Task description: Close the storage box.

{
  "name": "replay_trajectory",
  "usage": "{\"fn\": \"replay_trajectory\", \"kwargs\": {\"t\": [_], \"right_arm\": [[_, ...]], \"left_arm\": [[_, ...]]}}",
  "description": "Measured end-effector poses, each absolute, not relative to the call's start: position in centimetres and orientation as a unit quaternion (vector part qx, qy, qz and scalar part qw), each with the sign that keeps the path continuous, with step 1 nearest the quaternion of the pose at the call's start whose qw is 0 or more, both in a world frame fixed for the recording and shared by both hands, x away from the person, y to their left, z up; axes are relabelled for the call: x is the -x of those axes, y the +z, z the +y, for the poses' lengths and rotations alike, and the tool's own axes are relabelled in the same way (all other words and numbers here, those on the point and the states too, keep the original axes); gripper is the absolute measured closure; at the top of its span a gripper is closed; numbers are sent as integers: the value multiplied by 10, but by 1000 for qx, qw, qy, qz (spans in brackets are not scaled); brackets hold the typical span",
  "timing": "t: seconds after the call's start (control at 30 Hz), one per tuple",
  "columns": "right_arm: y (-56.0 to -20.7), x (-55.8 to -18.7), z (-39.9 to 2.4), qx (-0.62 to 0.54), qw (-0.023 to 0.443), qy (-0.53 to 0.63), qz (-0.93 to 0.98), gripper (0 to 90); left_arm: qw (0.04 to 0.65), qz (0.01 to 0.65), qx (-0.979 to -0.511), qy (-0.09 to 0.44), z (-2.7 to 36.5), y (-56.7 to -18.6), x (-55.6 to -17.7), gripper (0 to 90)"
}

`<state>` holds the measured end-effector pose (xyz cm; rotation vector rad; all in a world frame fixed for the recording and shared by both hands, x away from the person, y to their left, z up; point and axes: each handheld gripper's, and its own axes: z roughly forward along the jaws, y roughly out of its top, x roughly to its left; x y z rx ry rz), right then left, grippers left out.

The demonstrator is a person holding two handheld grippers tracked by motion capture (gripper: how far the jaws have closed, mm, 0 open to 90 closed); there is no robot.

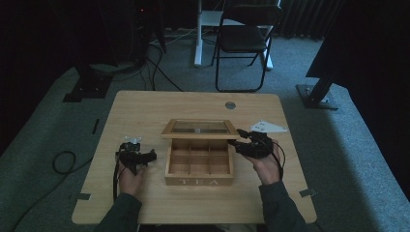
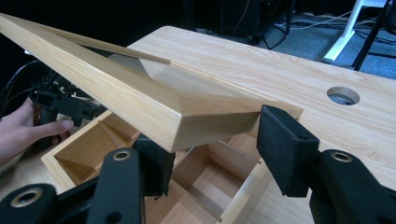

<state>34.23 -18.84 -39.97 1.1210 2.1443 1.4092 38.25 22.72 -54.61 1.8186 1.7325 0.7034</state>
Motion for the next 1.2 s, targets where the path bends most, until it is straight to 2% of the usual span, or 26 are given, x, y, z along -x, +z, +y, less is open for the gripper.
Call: {"fn": "replay_trajectory", "kwargs": {"t": [1.2], "right_arm": [[-419,-329,-189,-396,163,495,755,462]], "left_arm": [[263,641,-673,260,227,-546,-382,16]]}}
